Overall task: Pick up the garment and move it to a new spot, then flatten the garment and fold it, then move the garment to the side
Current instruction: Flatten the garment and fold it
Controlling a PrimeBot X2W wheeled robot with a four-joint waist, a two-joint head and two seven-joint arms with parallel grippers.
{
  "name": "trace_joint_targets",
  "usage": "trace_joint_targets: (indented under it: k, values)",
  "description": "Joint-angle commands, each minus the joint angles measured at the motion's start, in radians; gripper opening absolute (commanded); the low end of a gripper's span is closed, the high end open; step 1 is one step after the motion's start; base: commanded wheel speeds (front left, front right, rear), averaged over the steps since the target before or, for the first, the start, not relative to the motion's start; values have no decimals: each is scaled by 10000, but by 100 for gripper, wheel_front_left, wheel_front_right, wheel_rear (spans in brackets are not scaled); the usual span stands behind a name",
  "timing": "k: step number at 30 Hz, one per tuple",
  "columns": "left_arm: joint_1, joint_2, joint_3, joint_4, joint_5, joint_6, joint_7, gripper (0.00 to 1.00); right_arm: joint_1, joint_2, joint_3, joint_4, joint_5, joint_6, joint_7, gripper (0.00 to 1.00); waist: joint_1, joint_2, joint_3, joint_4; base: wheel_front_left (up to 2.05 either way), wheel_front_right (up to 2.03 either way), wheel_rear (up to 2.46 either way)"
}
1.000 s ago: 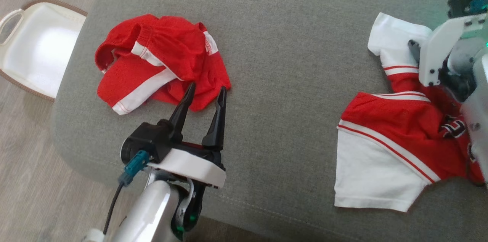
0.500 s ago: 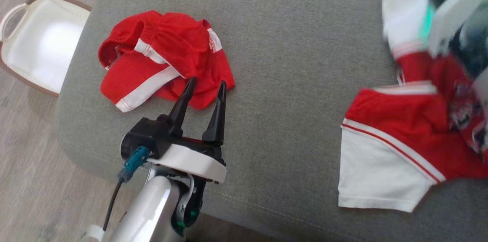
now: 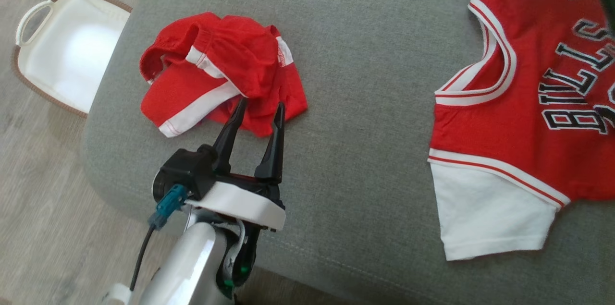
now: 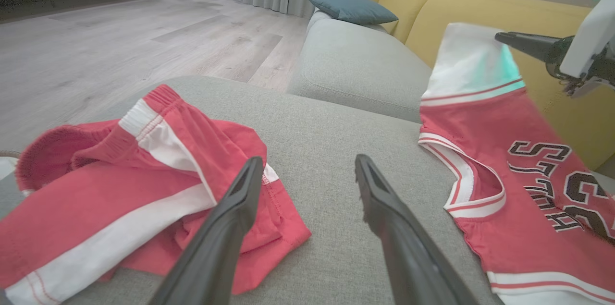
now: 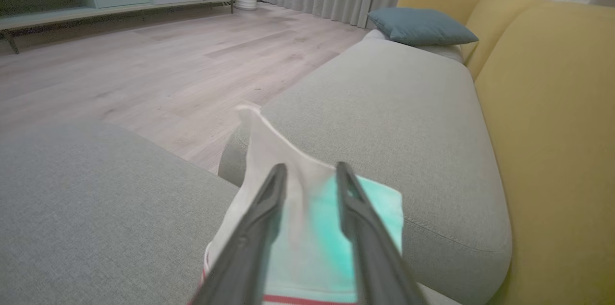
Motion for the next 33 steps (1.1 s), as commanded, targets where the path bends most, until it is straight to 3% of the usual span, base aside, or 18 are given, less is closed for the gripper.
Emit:
trace_joint_targets:
  k: [1,10,15,20,25,33]
  values:
    - [-194,39,287,-313,-27,43,-59,100,-220,223,-88,13,-151,-7,-325,100,-1,0,-90,-74,0,0,0]
    - [-71,39,544,-201,261,-62,-59,100,335,715,-706,935,-316,-7,-1497,100,-1,0,-739,-761,0,0,0]
    - [133,39,738,-165,404,-134,-59,100,1175,1005,-767,633,-180,-7,-2153,100,-1,0,-1394,-1356,0,0,0]
    - [450,39,1001,-170,511,-190,-59,100,2657,1236,-847,-563,238,-7,-2296,100,-1,0,-1992,-2036,0,0,0]
    - [734,39,1244,-238,531,-210,-59,100,4674,1329,-1432,-2696,310,-7,-2304,100,-1,0,-2424,-2693,0,0,0]
    - [1060,39,1718,-317,648,-256,-59,100,8008,2451,-3000,-5414,-365,-7,-2301,100,-1,0,-2725,-3608,0,0,0]
